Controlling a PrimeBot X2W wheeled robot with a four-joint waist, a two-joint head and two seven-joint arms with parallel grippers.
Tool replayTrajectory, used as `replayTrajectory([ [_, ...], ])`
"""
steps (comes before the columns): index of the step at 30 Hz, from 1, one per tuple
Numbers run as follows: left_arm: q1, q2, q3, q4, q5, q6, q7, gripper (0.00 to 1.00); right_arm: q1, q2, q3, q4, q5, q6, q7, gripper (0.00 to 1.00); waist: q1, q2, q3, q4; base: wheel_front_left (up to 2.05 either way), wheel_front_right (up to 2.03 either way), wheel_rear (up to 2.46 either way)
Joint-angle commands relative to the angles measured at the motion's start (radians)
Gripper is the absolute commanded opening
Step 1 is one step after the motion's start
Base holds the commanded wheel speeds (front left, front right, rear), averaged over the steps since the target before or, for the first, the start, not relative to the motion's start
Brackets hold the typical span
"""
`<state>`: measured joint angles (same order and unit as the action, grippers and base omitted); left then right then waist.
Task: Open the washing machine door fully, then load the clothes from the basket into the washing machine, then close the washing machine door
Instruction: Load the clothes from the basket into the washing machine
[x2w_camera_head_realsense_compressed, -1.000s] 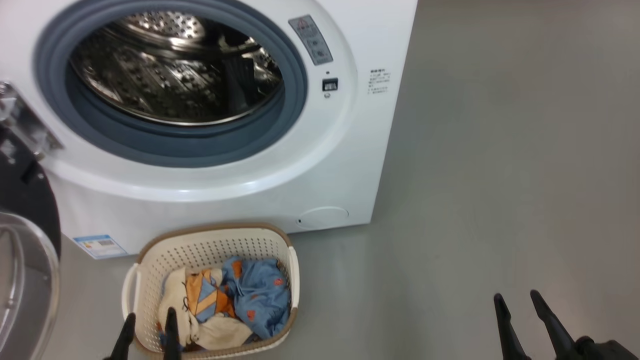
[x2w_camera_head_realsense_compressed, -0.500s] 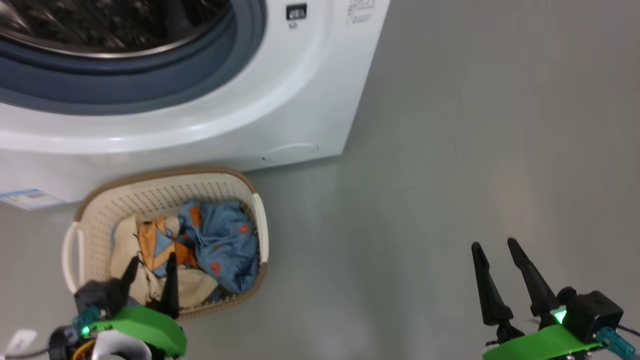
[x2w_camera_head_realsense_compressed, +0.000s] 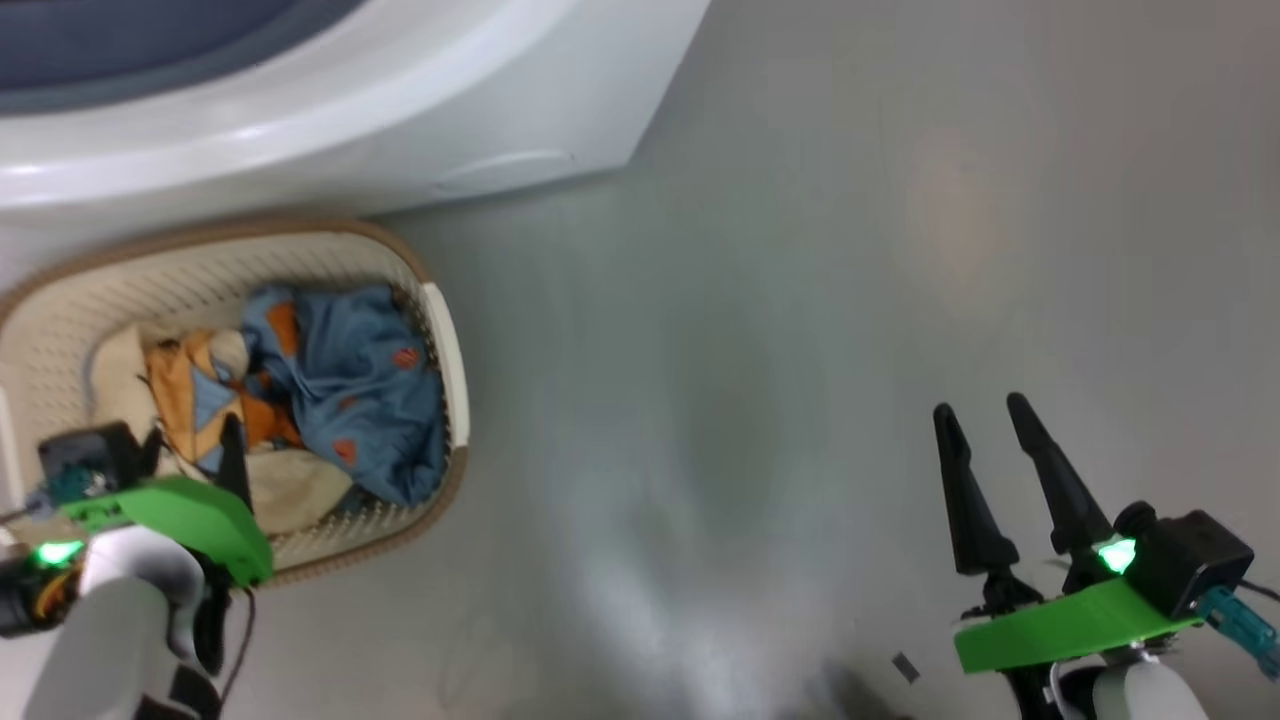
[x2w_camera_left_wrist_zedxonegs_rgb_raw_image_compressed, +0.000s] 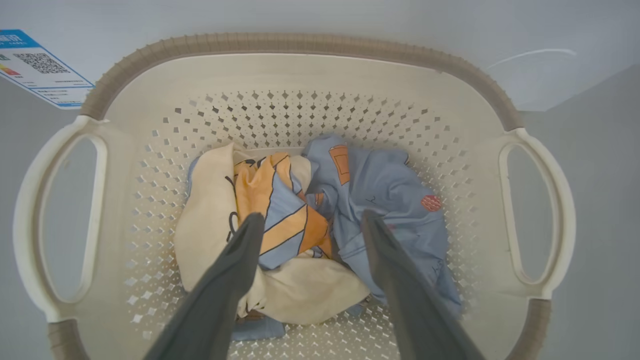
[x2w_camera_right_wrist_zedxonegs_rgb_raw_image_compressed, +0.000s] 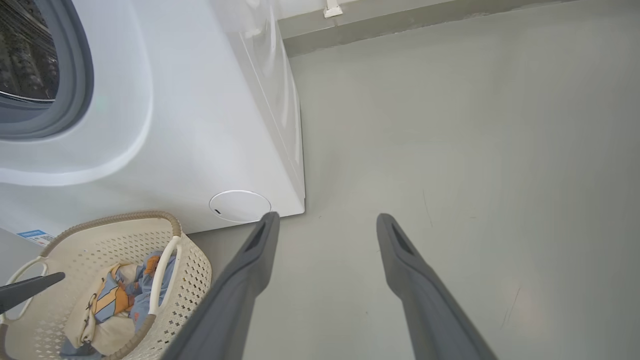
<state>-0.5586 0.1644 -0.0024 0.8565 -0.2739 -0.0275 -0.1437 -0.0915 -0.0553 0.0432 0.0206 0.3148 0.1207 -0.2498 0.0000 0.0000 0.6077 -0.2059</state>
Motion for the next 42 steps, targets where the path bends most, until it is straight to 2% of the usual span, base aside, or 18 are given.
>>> replayTrajectory([
  [1, -0.007, 0.042, 0.030, 0.007, -0.001, 0.009, -0.007, 1.00, -0.008, -0.008, 0.022, -0.026, 0.010, 0.010, -0.012, 1.00, 0.0000, 0.0000, 0.088, -0.028, 0.00, 0.00, 0.00],
  [8, -0.122, 0.078, 0.039, 0.160, -0.001, 0.059, 0.007, 1.00, -0.042, -0.014, 0.022, -0.043, 0.017, 0.010, -0.012, 1.00, 0.0000, 0.0000, 0.162, -0.031, 0.00, 0.00, 0.00],
  [19, -0.241, 0.123, 0.025, 0.304, 0.006, 0.087, -0.019, 1.00, -0.056, -0.013, 0.019, -0.054, 0.030, 0.010, -0.012, 1.00, 0.0000, 0.0000, 0.216, -0.053, 0.00, 0.00, 0.00],
  [30, -0.323, 0.186, 0.016, 0.381, 0.004, 0.120, 0.024, 1.00, -0.054, -0.003, 0.028, -0.076, 0.043, 0.010, -0.012, 1.00, 0.0000, 0.0000, 0.283, -0.101, 0.00, 0.00, 0.00],
  [42, -0.365, 0.247, 0.006, 0.402, 0.000, 0.128, 0.052, 1.00, -0.056, 0.002, 0.048, -0.091, 0.058, 0.010, -0.012, 1.00, 0.0000, 0.0000, 0.335, -0.142, 0.00, 0.00, 0.00],
])
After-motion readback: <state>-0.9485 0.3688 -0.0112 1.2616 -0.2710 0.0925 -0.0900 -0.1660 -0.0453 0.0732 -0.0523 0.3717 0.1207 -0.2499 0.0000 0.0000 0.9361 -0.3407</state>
